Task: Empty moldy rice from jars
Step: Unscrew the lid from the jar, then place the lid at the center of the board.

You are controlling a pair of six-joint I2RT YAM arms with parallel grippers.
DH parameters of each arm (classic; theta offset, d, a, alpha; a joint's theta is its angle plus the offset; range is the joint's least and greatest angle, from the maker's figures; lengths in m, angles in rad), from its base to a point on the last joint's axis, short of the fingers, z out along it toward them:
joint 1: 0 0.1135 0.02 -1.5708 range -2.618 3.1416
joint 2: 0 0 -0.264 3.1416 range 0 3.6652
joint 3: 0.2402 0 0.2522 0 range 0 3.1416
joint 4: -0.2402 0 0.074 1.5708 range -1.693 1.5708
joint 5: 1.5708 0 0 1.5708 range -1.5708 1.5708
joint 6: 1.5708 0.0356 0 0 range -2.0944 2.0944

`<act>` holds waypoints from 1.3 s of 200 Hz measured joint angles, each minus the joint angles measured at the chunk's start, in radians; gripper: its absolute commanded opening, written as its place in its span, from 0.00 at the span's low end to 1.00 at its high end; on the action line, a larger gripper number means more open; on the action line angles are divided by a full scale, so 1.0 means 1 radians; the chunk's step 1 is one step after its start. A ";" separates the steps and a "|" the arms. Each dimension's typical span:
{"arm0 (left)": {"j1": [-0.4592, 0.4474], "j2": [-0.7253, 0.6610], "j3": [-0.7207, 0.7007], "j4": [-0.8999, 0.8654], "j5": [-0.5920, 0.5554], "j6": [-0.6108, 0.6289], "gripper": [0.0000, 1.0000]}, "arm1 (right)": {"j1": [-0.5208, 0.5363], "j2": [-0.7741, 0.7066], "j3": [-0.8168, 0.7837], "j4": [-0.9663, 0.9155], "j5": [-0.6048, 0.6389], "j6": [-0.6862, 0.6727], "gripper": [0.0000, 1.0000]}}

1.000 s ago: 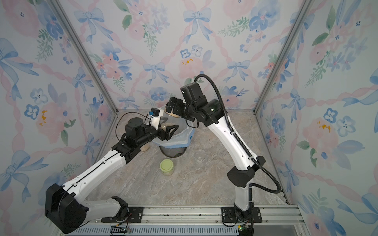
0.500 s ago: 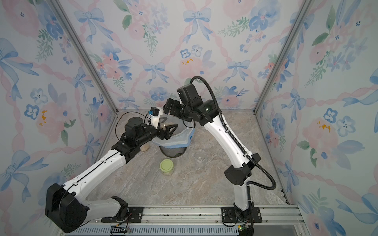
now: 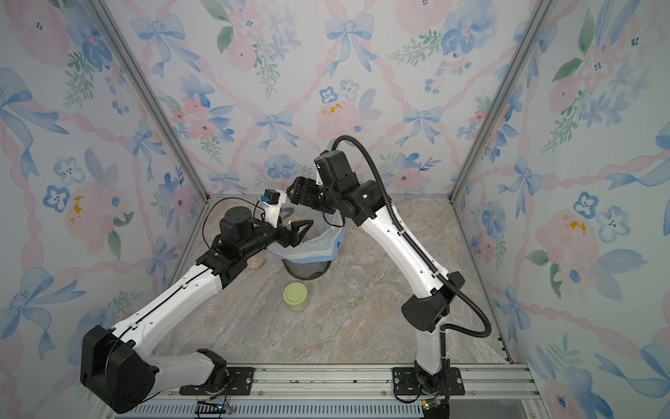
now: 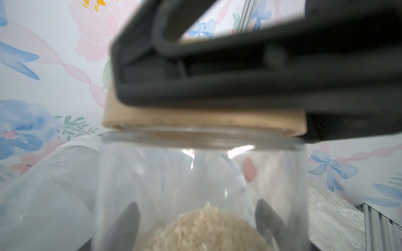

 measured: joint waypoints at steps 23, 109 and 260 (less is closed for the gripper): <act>0.000 -0.009 -0.005 0.005 0.037 -0.015 0.00 | -0.039 -0.132 -0.261 0.220 -0.106 -0.025 0.44; 0.007 -0.085 -0.049 0.075 0.120 -0.055 0.00 | -0.196 -0.219 -0.547 0.726 -0.496 -0.003 0.38; 0.033 -0.102 -0.051 0.114 0.143 -0.056 0.00 | -0.367 -0.240 -0.579 0.498 -0.256 -0.256 0.37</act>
